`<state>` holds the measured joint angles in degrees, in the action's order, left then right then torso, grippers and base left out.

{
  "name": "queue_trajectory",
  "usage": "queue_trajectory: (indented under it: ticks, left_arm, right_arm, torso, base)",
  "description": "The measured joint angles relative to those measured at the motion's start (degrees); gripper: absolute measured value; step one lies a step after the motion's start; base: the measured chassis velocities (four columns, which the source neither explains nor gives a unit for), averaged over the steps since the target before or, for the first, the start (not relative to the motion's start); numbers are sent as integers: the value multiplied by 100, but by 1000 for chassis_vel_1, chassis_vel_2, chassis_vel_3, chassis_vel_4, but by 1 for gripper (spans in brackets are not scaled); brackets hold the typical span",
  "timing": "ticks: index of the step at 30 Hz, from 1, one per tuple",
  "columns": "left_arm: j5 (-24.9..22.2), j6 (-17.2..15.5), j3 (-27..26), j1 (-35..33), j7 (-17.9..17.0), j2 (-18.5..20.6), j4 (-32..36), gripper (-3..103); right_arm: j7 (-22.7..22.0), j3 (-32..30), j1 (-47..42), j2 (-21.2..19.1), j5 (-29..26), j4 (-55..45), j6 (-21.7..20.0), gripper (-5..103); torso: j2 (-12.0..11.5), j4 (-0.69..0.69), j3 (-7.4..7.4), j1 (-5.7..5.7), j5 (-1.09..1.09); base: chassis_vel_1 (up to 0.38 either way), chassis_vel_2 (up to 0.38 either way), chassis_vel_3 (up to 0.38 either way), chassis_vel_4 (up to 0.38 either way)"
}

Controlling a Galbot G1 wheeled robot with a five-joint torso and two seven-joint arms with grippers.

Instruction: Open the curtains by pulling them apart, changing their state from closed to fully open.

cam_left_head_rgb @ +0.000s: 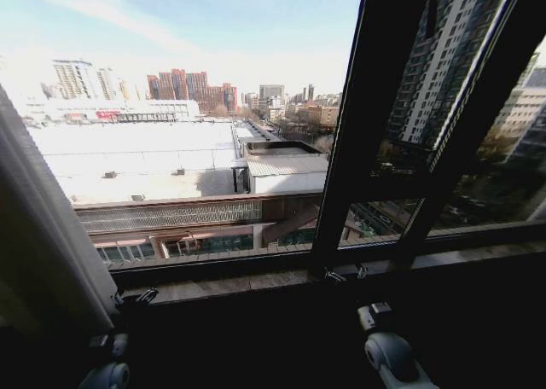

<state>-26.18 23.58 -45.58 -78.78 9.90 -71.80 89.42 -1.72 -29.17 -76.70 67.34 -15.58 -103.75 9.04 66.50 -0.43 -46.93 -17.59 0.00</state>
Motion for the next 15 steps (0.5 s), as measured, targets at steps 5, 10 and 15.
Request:
queue_trajectory:
  ticks: [5, 10, 15]
  left_arm:
    - [52, -5, -9, -31, -51, -10, 42, 100]
    - [59, -10, -14, -35, -64, -10, 46, 100]
    - [59, -14, -16, -35, -69, -10, 46, 100]
  right_arm:
    - [0, 0, 0, 0, 0, 0, 0, 100]
    - [0, 0, 0, 0, 0, 0, 0, 100]
    - [0, 0, 0, 0, 0, 0, 0, 100]
  torso:
    - [0, 0, 0, 0, 0]
    - [-1, 0, 0, 0, 0]
    - [-1, 0, 0, 0, 0]
  base:
    - [0, 0, 0, 0]
    - [0, 0, 0, 0]
    - [0, 0, 0, 0]
